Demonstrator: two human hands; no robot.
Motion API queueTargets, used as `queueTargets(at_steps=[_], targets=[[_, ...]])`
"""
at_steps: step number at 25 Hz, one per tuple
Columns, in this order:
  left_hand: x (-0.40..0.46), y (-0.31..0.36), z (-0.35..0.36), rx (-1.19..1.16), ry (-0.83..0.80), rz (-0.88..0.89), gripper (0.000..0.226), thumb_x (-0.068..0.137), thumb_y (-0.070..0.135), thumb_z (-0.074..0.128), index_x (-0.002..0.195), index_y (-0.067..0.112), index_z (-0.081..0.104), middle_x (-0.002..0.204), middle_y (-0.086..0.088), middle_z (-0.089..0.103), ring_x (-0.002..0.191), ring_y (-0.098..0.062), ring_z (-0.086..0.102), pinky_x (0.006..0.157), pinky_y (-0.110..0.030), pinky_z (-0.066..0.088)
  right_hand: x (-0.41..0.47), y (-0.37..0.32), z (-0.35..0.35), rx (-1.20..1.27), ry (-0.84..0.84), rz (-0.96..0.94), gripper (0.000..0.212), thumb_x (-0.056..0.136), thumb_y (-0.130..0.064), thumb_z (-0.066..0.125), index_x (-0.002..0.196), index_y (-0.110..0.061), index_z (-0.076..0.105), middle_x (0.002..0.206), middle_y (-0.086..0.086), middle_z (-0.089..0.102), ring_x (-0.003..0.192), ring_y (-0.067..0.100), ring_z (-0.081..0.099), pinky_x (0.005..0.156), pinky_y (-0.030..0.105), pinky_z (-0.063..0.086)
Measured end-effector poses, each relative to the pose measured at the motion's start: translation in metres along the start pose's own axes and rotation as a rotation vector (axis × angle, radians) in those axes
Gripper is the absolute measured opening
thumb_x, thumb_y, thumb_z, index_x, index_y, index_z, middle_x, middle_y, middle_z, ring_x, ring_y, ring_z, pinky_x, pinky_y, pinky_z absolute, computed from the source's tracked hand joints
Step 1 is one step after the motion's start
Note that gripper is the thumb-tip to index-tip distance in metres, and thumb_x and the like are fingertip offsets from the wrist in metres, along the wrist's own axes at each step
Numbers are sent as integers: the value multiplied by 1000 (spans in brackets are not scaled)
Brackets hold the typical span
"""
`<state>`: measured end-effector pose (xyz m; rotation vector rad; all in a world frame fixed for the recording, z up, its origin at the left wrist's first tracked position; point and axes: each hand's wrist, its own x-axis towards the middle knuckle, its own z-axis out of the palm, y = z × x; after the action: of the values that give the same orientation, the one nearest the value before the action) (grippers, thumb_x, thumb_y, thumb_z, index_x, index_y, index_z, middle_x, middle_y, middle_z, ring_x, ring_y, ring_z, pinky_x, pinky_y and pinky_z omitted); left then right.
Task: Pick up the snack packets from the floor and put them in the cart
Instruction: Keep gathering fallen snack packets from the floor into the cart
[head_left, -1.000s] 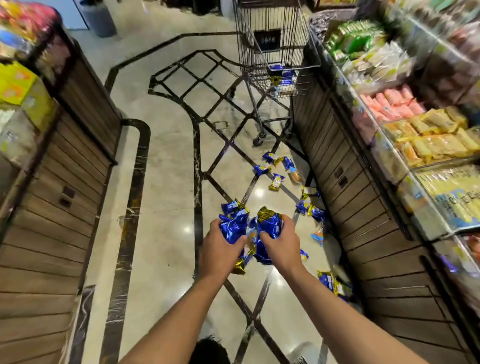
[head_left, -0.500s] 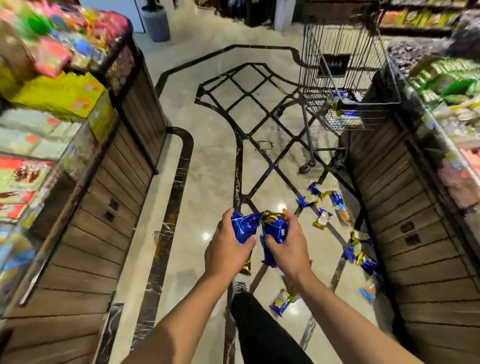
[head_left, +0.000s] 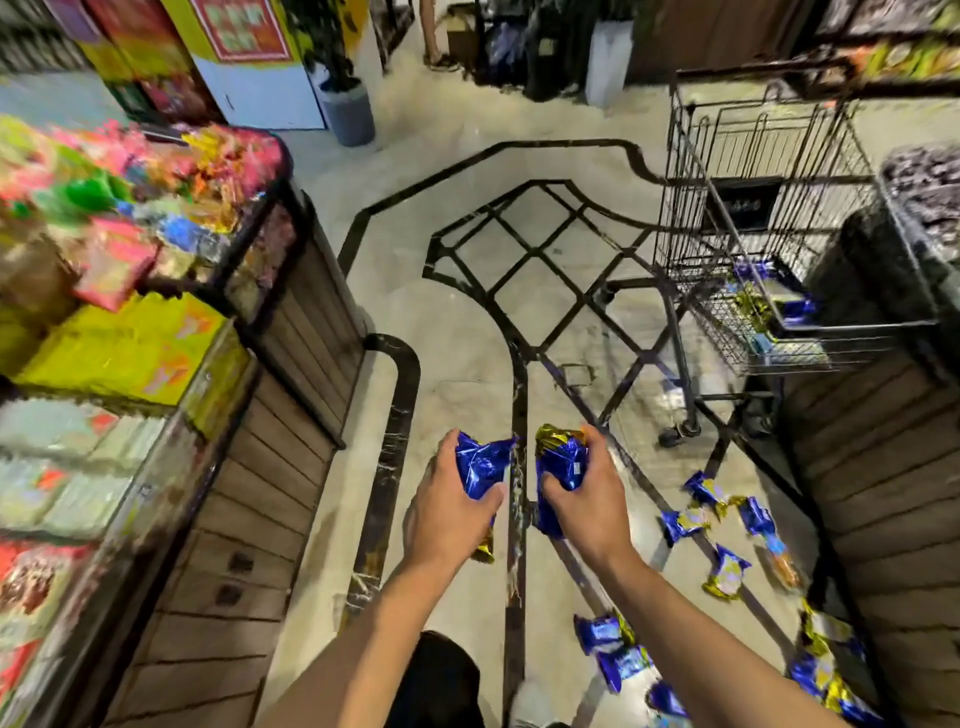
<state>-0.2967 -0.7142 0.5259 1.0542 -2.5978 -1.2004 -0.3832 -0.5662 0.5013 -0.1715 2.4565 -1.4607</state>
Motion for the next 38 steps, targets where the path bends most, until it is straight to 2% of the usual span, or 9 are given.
queueTargets(at_steps=[4,9,14,19,22,26,30,35,38], targets=[[125,28,3,-9,-43,25,90,79,50,74,150,39,19,143,7,52,126,-20,54,101,-45,49,103,-35,15,15,83,10,74,81,-25,74,143,-27,34,125,-5,61,109,11,62,97,30,49],[274,79,17,-32,-148,166,87,80,48,74,150,35,23,144,5,51,127,-20,53,101,-44,49,218,-71,24,56,227,71,65,80,-23,75,130,-39,37,109,-14,63,99,6,64,93,34,52],[398,154,40,-62,-254,266,89,83,43,75,152,31,21,148,3,47,132,-20,50,100,-38,47,334,-97,9,-19,385,172,79,76,-34,73,143,-25,32,129,0,59,114,17,60,100,42,50],[498,224,94,-14,-355,327,87,81,43,77,149,33,24,142,3,53,126,-20,54,99,-42,52,446,-94,-26,21,500,206,82,77,-29,75,146,-26,30,130,-4,58,114,13,59,102,39,49],[550,279,131,6,-389,338,87,83,40,76,151,31,24,144,3,51,129,-19,52,99,-34,48,521,-85,-55,86,560,248,76,77,-24,75,142,-24,36,119,-3,63,103,12,63,98,35,50],[599,344,170,0,-435,359,85,84,42,74,152,33,24,145,5,49,129,-16,51,89,-24,38,603,-88,-93,186,621,300,66,78,-19,75,136,-21,42,108,-4,67,93,10,65,93,34,51],[656,411,212,49,-474,420,86,83,46,72,152,34,21,148,7,47,130,-17,49,95,-30,42,678,-88,-134,199,686,354,65,74,-30,73,131,-24,44,109,-3,66,95,15,65,90,41,53],[714,489,285,69,-620,557,84,81,48,72,151,32,26,139,5,54,120,-17,56,87,-30,46,748,-74,-181,212,821,448,70,75,-33,72,138,-28,41,124,-7,61,109,16,61,93,34,48],[729,539,334,80,-770,651,86,79,50,73,149,32,28,137,4,56,120,-19,57,94,-36,49,772,-62,-219,177,978,534,63,79,-27,72,135,-26,45,120,-8,62,103,14,60,84,27,42]])
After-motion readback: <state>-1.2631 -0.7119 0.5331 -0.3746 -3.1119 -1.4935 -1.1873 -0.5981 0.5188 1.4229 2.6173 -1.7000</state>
